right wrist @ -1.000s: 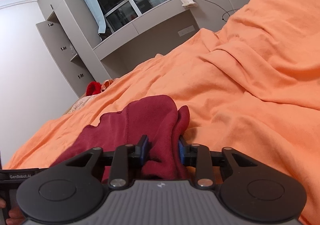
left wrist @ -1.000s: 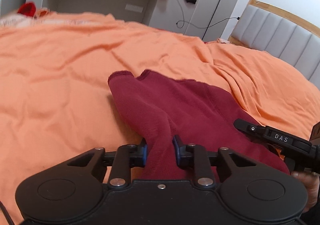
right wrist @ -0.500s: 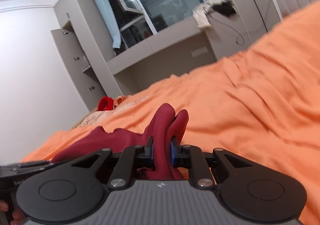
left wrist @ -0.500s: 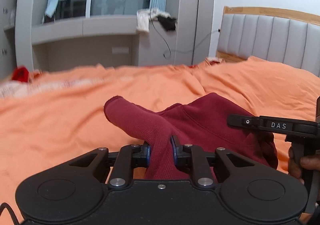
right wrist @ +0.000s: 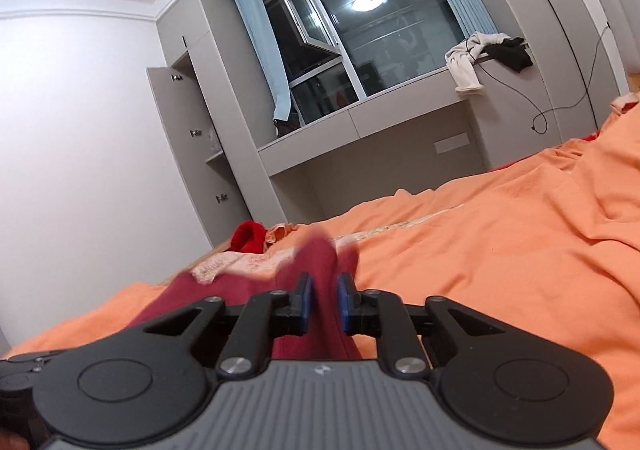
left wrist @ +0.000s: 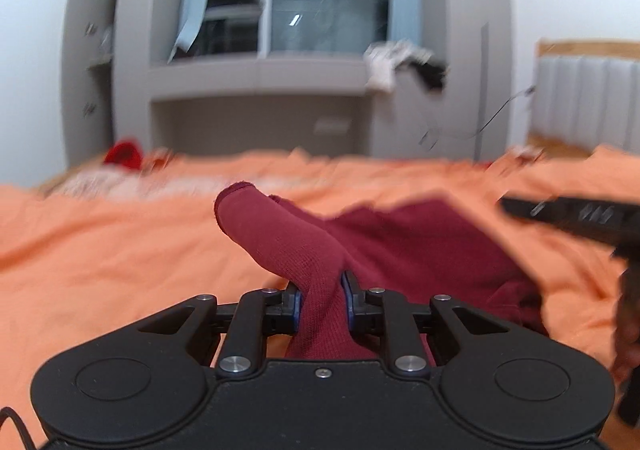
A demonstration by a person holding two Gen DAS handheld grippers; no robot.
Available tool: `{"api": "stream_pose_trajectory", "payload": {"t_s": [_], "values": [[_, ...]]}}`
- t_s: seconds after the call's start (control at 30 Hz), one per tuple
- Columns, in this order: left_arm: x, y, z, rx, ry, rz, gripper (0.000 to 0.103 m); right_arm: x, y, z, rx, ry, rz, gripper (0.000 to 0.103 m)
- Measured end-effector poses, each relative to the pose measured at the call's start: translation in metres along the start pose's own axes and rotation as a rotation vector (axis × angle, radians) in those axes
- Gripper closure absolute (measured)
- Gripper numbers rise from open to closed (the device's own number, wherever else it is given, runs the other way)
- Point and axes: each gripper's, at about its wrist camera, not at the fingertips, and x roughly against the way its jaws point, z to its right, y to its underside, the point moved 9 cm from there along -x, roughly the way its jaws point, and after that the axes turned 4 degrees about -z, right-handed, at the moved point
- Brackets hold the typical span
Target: Fold small clothes
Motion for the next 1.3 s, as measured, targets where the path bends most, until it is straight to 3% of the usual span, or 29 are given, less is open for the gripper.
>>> {"api": "stream_pose_trajectory", "payload": {"t_s": [0.13, 0.3, 0.33, 0.37, 0.43, 0.53, 0.67, 0.73, 0.83, 1.03, 1.2, 1.3], "values": [[-0.025, 0.019, -0.019, 0.095, -0.031, -0.123, 0.077, -0.024, 0.021, 0.018, -0.013, 0.038, -0.105, 0.097], [-0.023, 0.033, -0.028, 0.034, -0.081, -0.159, 0.064, -0.027, 0.042, 0.032, -0.03, 0.084, -0.183, 0.09], [-0.021, 0.036, -0.028, 0.017, -0.1, -0.158, 0.059, -0.025, 0.042, 0.032, -0.038, 0.08, -0.184, 0.079], [-0.018, 0.04, -0.027, 0.005, -0.115, -0.155, 0.056, -0.021, 0.042, 0.03, -0.04, 0.075, -0.184, 0.059], [-0.014, 0.043, -0.032, -0.006, -0.134, -0.147, 0.041, -0.013, 0.042, 0.027, -0.034, 0.054, -0.191, 0.039], [-0.004, 0.041, -0.035, 0.028, -0.138, -0.135, 0.021, -0.004, 0.047, 0.011, 0.047, 0.04, -0.223, 0.033], [0.014, 0.047, -0.032, 0.07, -0.066, -0.127, 0.019, 0.011, 0.059, -0.018, 0.186, 0.01, -0.261, 0.017], [0.024, 0.05, -0.027, 0.041, -0.059, -0.107, 0.016, 0.02, 0.067, -0.03, 0.236, 0.0, -0.273, 0.015], [0.031, 0.057, -0.014, -0.04, -0.086, -0.084, 0.015, 0.029, 0.078, -0.038, 0.294, 0.019, -0.286, 0.011], [0.037, 0.066, 0.001, -0.153, -0.163, -0.06, 0.015, 0.024, 0.098, -0.031, 0.385, 0.138, -0.343, 0.007], [0.044, 0.066, 0.006, -0.185, -0.208, -0.032, 0.015, 0.027, 0.098, -0.028, 0.375, 0.152, -0.326, 0.004], [0.052, 0.066, 0.003, -0.154, -0.211, -0.03, 0.012, 0.036, 0.093, -0.031, 0.387, 0.158, -0.287, 0.003]]}}
